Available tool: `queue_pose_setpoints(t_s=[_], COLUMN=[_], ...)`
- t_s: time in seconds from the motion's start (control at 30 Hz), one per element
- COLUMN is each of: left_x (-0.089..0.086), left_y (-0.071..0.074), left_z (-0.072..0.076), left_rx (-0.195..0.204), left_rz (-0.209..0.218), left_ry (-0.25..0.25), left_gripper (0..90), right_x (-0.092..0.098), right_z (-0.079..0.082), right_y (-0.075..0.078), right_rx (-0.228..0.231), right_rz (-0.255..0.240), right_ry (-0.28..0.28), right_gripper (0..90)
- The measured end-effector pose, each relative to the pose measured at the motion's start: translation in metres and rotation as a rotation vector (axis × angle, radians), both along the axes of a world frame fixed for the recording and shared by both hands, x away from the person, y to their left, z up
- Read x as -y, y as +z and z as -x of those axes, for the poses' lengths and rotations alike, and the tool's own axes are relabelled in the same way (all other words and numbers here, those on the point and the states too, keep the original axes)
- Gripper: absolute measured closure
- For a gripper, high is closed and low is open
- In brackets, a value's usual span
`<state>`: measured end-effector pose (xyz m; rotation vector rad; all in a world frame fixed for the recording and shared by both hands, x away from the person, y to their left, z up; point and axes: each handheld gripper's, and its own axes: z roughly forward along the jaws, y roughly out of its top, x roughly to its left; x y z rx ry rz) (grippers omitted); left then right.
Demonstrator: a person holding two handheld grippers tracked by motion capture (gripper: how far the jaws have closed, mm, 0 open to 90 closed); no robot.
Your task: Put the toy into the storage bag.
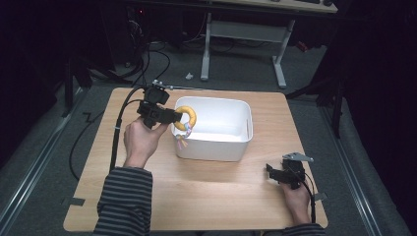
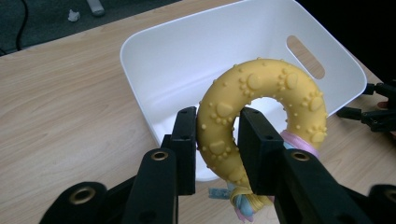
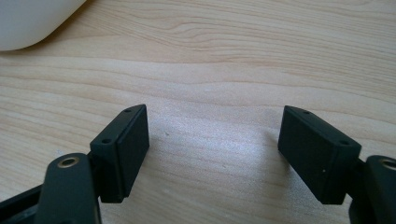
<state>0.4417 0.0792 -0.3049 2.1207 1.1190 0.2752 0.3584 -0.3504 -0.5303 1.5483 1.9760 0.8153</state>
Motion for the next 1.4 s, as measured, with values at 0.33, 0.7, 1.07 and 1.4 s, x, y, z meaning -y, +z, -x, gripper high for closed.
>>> queue_pose_setpoints(t_s=[0.33, 0.7, 1.07, 1.4], left_x=[0.024, 0.051, 0.082, 0.098], left_y=[-0.001, -0.003, -0.002, -0.017], left_z=[-0.012, -0.028, -0.044, -0.055], left_rx=[0.002, -0.01, -0.004, -0.005], left_rz=[-0.002, -0.013, -0.044, -0.079], left_ry=[-0.027, -0.048, -0.072, -0.072], left_gripper=[68.7, 68.6, 68.6, 68.6], right_x=[0.0, -0.001, -0.001, -0.001], right_z=[0.0, 0.0, 0.0, -0.001], right_y=[0.0, 0.0, 0.0, 0.0], right_rx=[0.0, -0.001, -0.001, -0.002], right_rz=[-0.001, -0.001, -0.001, -0.003], right_ry=[0.001, 0.002, 0.003, 0.0], right_gripper=[24.6, 24.6, 24.7, 24.6])
